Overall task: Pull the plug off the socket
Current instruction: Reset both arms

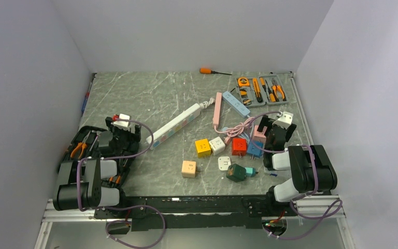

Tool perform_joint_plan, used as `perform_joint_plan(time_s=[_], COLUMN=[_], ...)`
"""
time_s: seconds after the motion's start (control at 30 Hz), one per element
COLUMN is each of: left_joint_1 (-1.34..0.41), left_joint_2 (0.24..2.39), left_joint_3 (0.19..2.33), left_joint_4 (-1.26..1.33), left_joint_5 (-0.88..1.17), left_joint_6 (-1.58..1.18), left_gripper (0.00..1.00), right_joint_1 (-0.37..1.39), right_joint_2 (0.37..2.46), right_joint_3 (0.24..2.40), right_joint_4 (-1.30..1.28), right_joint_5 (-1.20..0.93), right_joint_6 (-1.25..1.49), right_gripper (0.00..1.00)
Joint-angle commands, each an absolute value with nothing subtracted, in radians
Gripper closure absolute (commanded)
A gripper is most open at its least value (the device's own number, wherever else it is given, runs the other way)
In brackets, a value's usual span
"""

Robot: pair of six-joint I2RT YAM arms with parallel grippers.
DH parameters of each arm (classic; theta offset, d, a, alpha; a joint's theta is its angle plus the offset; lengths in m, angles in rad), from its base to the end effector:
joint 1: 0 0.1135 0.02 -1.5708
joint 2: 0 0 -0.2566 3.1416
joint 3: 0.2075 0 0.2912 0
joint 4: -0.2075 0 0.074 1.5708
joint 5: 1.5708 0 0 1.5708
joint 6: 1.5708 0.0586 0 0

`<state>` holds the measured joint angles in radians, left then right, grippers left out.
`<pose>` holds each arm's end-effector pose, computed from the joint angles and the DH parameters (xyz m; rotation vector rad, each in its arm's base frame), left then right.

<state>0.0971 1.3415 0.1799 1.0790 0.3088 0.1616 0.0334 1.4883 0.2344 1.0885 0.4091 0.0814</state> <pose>0.2600 0.0074 0.1151 0.2866 1.6247 -0.0581 0.2713 -0.0143 0.0961 0.3402 1.6962 -0.2701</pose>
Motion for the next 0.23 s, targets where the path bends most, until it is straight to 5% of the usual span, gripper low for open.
perform_joint_plan(time_s=[0.0,0.2], left_joint_1=[0.103,0.102], left_joint_2=[1.349,1.345], left_joint_3=[0.205,0.196], left_joint_4=[1.101,1.117], left_joint_5=[0.327,0.321], left_joint_6=[0.145,0.143], left_gripper=[0.01,0.01], right_joint_1=[0.031,0.032], right_joint_2=[1.482,1.482], right_joint_3=[0.23,0.229], right_joint_4=[1.158,1.16], right_joint_5=[0.397,0.398], right_joint_6=[0.09,0.089], right_gripper=[0.0,0.0])
